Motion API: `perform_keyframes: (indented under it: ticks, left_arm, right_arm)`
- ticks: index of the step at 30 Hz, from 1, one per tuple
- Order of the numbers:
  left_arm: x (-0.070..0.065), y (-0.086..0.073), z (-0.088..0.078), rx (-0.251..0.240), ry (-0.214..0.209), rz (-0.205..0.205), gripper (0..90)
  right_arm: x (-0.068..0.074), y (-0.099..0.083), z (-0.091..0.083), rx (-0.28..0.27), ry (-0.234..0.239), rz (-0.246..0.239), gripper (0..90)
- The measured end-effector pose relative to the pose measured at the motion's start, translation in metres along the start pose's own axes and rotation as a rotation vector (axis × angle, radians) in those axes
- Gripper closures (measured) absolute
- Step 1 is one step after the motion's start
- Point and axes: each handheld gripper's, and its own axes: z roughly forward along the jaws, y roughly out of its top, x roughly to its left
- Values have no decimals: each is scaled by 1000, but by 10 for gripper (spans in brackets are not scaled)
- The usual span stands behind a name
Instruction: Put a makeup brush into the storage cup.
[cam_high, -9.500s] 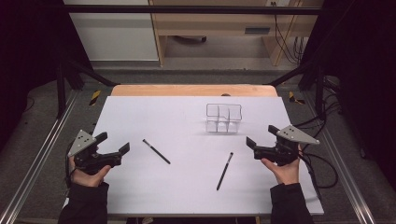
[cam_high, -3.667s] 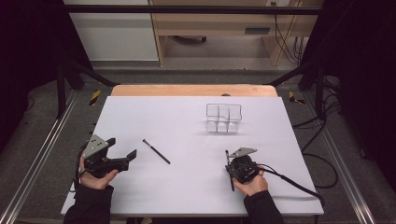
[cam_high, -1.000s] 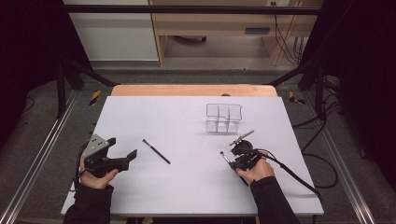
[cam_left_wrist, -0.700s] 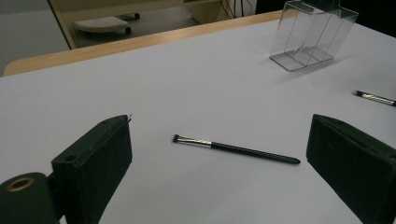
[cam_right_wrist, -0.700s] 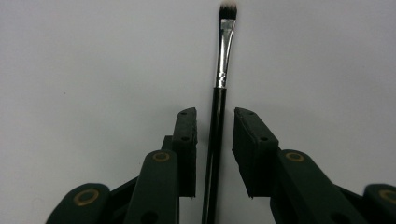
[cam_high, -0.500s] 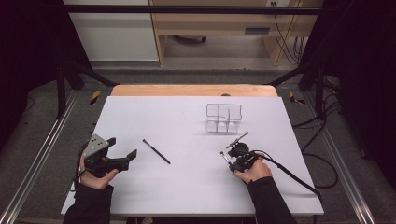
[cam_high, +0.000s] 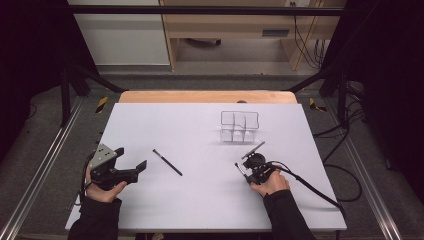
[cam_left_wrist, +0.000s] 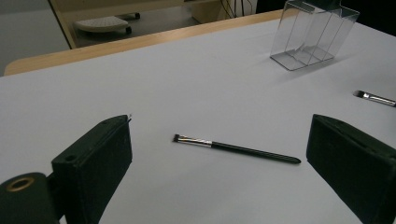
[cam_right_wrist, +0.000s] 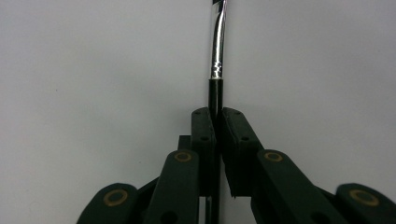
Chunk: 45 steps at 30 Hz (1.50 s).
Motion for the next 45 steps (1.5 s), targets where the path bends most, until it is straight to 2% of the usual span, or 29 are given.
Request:
perform_keyframes:
  ticks: [11,15,16,26,33,45]
  left_arm:
    - [0,-1,1,2,1,-2,60]
    - [0,0,0,1,1,0,60]
    - [0,0,0,0,1,0,60]
    - [0,0,0,0,1,-2,60]
    - [0,0,0,0,1,-1,60]
    - [0,-1,0,0,2,-3,60]
  right_arm:
    - [-1,0,-3,-9,8,25,842]
    - [-3,0,-12,-40,11,27,842]
    - [-4,0,-15,-62,16,29,842]
    - [-4,1,-29,-132,20,32,842]
    - [-4,1,-42,-229,27,37,842]
    - [-4,0,-65,-404,4,55,842]
